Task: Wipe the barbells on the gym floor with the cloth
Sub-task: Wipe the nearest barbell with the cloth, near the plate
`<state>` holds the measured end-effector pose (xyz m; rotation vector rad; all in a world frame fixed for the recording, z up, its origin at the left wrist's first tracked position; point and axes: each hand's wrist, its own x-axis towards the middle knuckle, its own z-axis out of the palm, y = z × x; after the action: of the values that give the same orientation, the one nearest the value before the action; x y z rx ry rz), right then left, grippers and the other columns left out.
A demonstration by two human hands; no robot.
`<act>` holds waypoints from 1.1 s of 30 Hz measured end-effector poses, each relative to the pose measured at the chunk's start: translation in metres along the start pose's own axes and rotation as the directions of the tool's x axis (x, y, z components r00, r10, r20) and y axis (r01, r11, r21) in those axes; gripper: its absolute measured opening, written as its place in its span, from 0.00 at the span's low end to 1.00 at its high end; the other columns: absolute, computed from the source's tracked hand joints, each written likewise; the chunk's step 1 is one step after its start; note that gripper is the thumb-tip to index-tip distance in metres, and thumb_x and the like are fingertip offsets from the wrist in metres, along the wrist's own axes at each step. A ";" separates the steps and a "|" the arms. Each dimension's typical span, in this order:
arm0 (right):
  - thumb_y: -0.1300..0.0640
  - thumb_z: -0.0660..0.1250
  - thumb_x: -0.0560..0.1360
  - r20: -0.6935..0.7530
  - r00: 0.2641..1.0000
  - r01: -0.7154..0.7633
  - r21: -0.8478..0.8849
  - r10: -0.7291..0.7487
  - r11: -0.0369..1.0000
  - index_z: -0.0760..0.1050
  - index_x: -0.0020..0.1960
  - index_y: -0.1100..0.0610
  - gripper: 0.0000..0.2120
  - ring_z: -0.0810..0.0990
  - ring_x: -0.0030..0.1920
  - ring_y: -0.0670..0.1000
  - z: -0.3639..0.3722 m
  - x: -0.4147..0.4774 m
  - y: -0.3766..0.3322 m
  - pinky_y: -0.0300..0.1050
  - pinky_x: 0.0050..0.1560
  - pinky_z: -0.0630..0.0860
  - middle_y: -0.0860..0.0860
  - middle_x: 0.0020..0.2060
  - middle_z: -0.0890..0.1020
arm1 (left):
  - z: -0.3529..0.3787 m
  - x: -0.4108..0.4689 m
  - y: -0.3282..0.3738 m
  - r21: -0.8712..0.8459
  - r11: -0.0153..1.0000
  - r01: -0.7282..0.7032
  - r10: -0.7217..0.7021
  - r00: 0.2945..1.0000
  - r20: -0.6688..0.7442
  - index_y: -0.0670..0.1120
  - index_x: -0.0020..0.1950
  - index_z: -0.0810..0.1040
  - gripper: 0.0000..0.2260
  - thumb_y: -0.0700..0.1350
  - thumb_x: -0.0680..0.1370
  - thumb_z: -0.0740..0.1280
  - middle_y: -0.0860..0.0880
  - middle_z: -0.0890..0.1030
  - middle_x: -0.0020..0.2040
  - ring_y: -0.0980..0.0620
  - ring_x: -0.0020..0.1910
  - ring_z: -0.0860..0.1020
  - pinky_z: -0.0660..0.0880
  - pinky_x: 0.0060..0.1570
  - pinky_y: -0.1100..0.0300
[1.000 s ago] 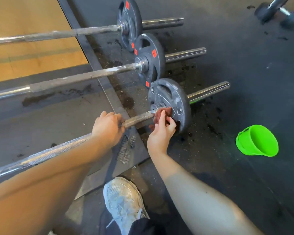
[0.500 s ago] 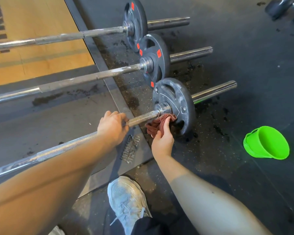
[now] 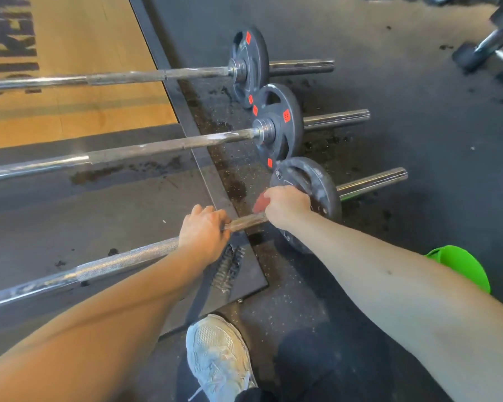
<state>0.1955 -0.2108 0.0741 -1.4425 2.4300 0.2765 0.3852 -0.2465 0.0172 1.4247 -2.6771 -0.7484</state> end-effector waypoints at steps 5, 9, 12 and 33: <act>0.57 0.62 0.77 0.157 0.986 0.031 0.110 -0.049 0.993 0.84 0.58 0.50 0.15 0.80 0.57 0.58 0.008 0.016 -0.038 0.50 0.56 0.77 0.53 0.59 0.83 | 0.004 0.001 -0.007 -0.011 0.999 -0.042 0.041 0.998 -0.053 0.57 0.61 0.79 0.10 0.54 0.81 0.65 0.52 0.78 0.53 0.47 0.55 0.71 0.70 0.53 0.52; 0.61 0.63 0.78 -0.100 0.994 0.032 0.677 0.049 0.735 0.82 0.60 0.50 0.15 0.79 0.58 0.52 0.016 -0.009 -0.022 0.47 0.59 0.76 0.49 0.56 0.83 | 0.006 0.003 -0.016 -0.006 0.993 -0.115 0.113 0.989 -0.098 0.57 0.60 0.82 0.11 0.54 0.80 0.68 0.52 0.80 0.51 0.47 0.53 0.73 0.69 0.52 0.52; 0.64 0.61 0.79 -0.311 0.948 0.126 0.545 0.061 0.829 0.76 0.71 0.53 0.22 0.69 0.68 0.54 0.046 -0.037 -0.002 0.55 0.68 0.72 0.52 0.64 0.76 | 0.008 -0.005 -0.026 -0.027 0.993 -0.116 0.110 0.980 -0.169 0.54 0.60 0.83 0.12 0.53 0.78 0.70 0.52 0.81 0.50 0.46 0.51 0.74 0.69 0.51 0.50; 0.49 0.64 0.82 -0.297 0.955 0.128 0.371 -0.012 0.920 0.81 0.57 0.49 0.10 0.71 0.51 0.50 0.072 -0.045 -0.029 0.42 0.38 0.67 0.47 0.53 0.66 | -0.012 -0.030 -0.056 -0.035 0.998 0.053 -0.057 0.994 -0.097 0.55 0.54 0.81 0.06 0.53 0.78 0.72 0.56 0.76 0.48 0.49 0.53 0.71 0.71 0.55 0.50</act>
<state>0.2531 -0.1651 0.0219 -1.4616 2.4553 -0.4440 0.4494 -0.2537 0.0100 1.4923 -2.5515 -0.7022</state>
